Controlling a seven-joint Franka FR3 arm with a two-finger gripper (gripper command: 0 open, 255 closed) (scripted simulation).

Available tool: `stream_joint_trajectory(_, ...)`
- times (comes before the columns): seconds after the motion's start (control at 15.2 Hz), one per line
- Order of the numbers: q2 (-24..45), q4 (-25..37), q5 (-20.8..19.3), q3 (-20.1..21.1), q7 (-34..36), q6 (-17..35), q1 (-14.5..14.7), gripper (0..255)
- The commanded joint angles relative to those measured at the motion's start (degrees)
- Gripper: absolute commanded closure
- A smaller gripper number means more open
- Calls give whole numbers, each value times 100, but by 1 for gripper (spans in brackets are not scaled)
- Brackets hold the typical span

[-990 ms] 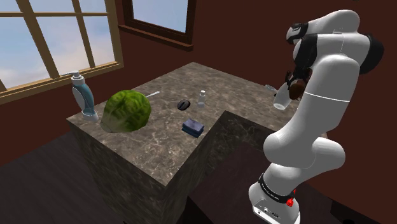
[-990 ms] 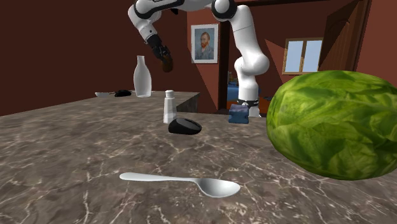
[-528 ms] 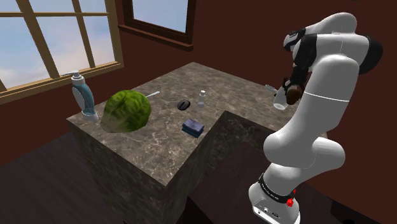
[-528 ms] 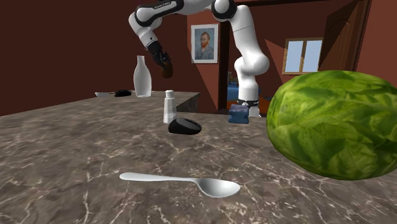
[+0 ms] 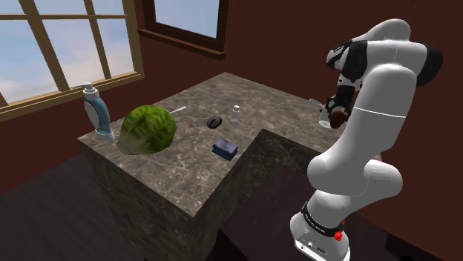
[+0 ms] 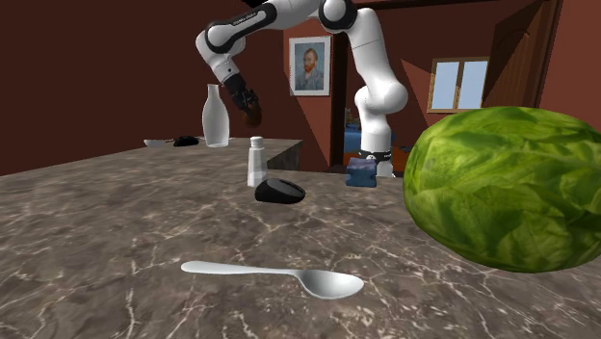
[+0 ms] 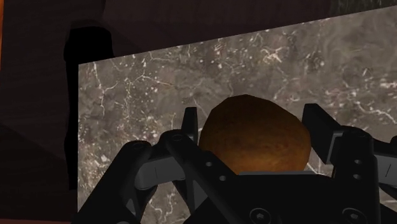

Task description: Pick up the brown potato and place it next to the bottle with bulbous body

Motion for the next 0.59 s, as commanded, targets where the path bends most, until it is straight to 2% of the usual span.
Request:
stream_joint_trajectory(0.0, 27, -112, 11, 4, 0, 140, -2, 255)
stream_joint_trajectory(0.53, 225, -474, 90, 34, -6, 684, -17, 255)
